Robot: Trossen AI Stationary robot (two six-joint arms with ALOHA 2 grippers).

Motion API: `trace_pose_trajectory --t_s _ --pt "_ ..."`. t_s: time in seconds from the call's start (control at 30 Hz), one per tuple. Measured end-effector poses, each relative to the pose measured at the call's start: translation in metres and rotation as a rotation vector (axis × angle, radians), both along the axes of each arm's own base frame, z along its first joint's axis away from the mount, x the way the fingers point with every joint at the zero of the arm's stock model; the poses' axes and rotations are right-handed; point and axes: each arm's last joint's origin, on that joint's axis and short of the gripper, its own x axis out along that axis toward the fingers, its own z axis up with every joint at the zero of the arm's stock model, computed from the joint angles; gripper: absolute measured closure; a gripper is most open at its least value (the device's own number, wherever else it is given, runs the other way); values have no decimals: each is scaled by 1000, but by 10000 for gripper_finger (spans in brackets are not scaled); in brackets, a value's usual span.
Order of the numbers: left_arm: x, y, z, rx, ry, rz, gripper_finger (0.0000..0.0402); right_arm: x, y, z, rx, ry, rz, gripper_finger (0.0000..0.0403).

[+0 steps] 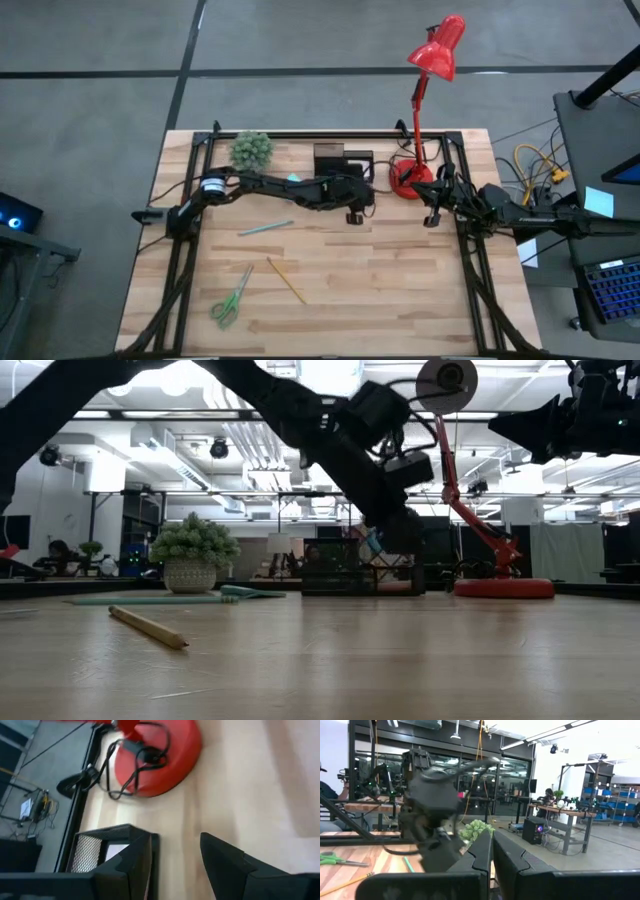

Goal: Pick and place office supplies into organizer
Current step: Put the sky blue sticky notes into the desk organizer

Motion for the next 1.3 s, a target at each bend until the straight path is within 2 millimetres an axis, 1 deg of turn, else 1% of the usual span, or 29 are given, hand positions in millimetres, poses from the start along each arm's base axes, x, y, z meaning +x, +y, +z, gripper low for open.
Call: trace_pose_trajectory --t_s 0.1,0.3,0.5,0.73,0.9,0.97,1.07,1.2,1.3 --pt "-4 -13 6 -2 34 -27 244 0 0 0 0 4 0 394" --pt "-16 -37 7 -6 178 -79 244 0 0 -1 1 7 0 394" --pt "-31 -58 -7 3 352 -112 244 0 0 0 1 6 0 394" --pt "-44 -76 -12 99 483 -77 244 0 0 -1 3 6 1 394" --pt "-53 -83 -3 97 475 -75 244 0 0 -1 11 4 3 394" --pt "-60 -84 3 87 463 -71 244 0 0 -1 11 4 3 394" --pt "-71 -84 16 54 408 -50 244 0 0 -1 11 5 3 394" --pt "-93 -82 34 -9 350 -21 244 0 0 -1 11 6 3 394" --pt "-114 -80 43 -46 320 14 244 0 0 -1 11 7 3 394"
